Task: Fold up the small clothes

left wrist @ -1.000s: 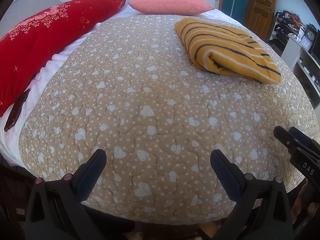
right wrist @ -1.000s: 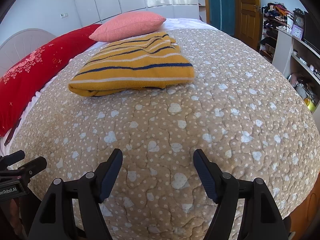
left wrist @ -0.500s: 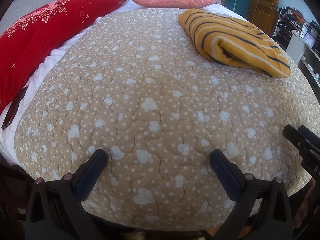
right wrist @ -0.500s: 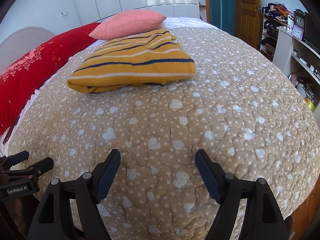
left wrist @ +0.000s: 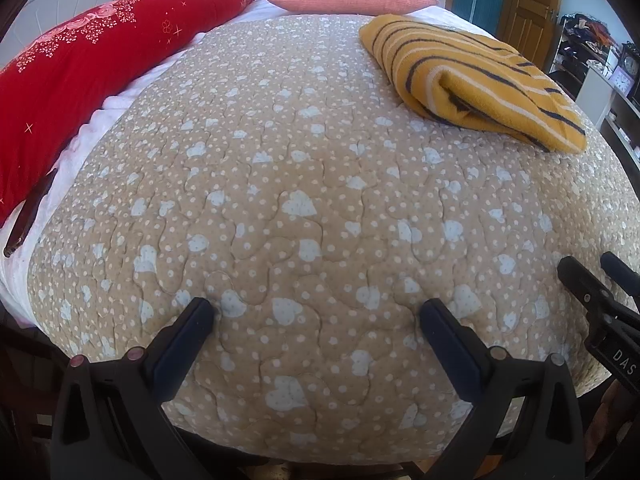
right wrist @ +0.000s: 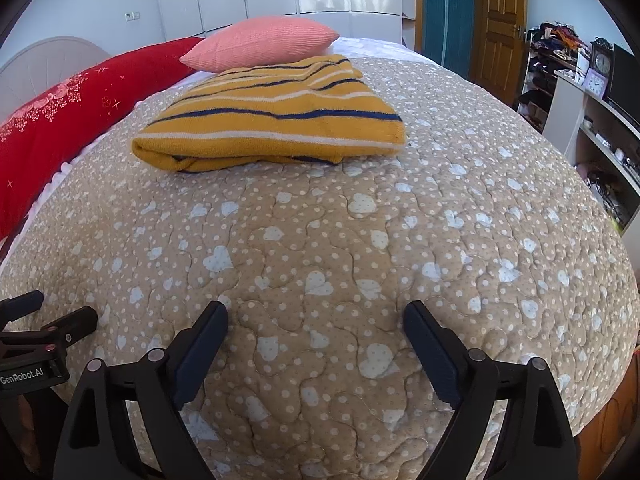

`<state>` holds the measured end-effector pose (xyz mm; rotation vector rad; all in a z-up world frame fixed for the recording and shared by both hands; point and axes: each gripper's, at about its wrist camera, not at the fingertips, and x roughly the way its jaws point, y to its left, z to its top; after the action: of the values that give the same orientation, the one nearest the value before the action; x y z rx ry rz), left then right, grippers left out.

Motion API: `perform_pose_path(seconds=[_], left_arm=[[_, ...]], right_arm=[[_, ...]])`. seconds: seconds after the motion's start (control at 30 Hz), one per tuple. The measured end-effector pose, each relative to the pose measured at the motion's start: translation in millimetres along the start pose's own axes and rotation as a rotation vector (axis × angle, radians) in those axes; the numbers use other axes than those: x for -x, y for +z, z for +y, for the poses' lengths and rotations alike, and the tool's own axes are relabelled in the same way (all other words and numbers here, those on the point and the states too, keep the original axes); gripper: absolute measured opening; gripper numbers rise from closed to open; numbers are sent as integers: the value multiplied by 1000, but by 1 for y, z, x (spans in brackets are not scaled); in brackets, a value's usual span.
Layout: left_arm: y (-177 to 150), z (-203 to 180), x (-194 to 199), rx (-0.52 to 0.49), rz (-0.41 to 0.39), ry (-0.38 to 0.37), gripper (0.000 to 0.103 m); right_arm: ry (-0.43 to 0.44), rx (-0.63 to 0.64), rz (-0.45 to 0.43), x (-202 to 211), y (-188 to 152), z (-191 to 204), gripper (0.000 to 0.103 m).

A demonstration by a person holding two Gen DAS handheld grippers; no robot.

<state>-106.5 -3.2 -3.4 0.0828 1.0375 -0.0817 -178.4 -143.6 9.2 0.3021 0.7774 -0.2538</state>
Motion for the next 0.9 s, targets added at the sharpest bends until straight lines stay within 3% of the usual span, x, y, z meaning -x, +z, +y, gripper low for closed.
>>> perform_pose_path(seconds=[0.9], left_arm=[[-1, -2, -1, -7, -6, 13, 103]], right_arm=[[-20, 22, -11, -5, -2, 4, 99]])
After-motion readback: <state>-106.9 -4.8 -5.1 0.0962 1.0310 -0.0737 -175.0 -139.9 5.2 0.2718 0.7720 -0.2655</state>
